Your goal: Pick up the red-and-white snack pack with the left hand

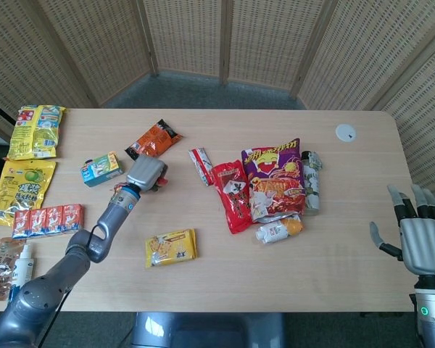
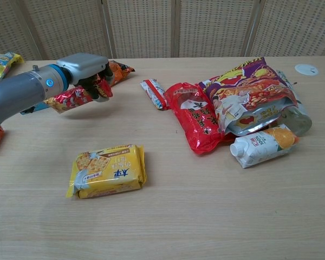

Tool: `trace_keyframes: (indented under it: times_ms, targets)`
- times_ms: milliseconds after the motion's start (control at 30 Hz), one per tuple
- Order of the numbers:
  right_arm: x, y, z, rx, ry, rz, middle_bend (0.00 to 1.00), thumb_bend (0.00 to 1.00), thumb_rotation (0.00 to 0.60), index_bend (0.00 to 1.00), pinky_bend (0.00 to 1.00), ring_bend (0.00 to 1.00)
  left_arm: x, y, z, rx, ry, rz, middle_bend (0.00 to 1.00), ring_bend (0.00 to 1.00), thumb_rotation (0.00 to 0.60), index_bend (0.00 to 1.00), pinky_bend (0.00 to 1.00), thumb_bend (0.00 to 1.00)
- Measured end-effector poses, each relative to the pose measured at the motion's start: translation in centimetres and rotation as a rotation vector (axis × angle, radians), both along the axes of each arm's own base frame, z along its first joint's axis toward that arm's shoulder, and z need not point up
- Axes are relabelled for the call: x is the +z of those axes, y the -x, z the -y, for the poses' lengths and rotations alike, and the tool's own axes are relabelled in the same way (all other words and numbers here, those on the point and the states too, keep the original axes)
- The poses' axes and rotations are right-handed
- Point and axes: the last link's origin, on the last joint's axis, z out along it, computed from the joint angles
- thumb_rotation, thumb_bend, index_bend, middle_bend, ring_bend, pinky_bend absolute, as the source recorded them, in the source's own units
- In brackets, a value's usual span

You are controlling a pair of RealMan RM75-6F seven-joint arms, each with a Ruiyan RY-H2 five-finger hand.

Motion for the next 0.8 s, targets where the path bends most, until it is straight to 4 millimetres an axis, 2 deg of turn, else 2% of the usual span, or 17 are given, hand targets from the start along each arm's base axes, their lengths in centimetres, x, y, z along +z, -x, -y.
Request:
trace_keyframes:
  times_ms: [200, 400, 600, 800]
  targets:
    - [-0.6, -0.2, 0.6, 0.017, -0.018, 0.012, 0.24, 0.44, 0.071, 0.00, 0.03, 0.00, 2.6, -1.4, -0.1, -0.045, -0.019, 0.099, 0.81, 0.96, 0.600, 0.86, 0.75, 0.40]
    - [-1.1, -0.4, 0.9, 0.037, -0.032, 0.029, 0.24, 0.44, 0.071, 0.00, 0.03, 0.00, 6.4, -4.1, 0.7, -0.104, -0.027, 0.175, 0.81, 0.96, 0.600, 0.86, 0.75, 0.40]
    - [-1.6, -0.4, 1.0, 0.050, -0.042, 0.045, 0.24, 0.44, 0.070, 0.00, 0.03, 0.00, 12.2, -7.6, 2.1, -0.155, -0.073, 0.203, 0.82, 0.96, 0.600, 0.86, 0.75, 0.40]
    - [-2.0, -0.6, 1.2, 0.062, -0.052, 0.056, 0.24, 0.44, 0.071, 0.00, 0.03, 0.00, 18.6, -9.9, 3.9, -0.167, -0.149, 0.202, 0.82, 0.96, 0.600, 0.86, 0.75, 0.40]
